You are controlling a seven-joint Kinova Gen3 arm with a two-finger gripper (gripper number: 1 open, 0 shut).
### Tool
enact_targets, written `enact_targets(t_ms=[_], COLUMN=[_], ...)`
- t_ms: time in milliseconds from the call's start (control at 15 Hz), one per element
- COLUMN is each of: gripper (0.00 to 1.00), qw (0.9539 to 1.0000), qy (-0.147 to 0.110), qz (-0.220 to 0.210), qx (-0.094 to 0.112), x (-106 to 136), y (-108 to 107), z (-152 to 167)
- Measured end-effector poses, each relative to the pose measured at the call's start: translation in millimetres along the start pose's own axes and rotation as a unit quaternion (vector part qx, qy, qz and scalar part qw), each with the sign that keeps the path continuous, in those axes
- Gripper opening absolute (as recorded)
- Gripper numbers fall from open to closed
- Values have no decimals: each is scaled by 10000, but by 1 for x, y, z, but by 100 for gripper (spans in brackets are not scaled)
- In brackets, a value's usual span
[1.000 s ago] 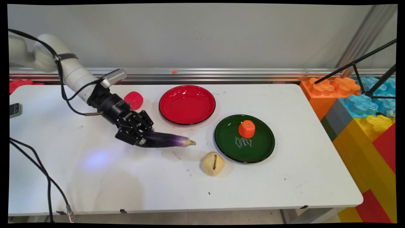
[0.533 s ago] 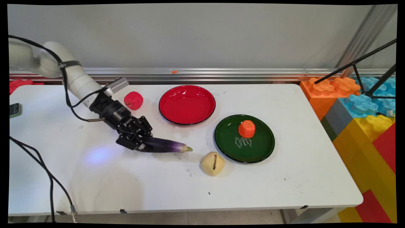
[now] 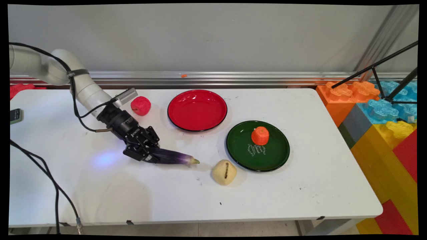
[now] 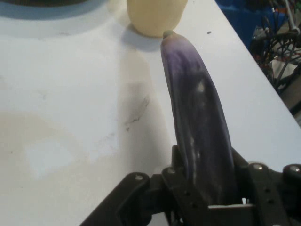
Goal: Place the picked object on the table
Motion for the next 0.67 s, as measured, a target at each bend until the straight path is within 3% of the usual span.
enact_targets(t_ms=[267,333,667], gripper=[0,100,100], qw=[10000,10000,9999], qy=[-75,-84,-118], qz=[28,34,106], qx=[2,3,-39], x=[-7,-8,-13], y=[-3,-4,-4], z=[1,1,-1])
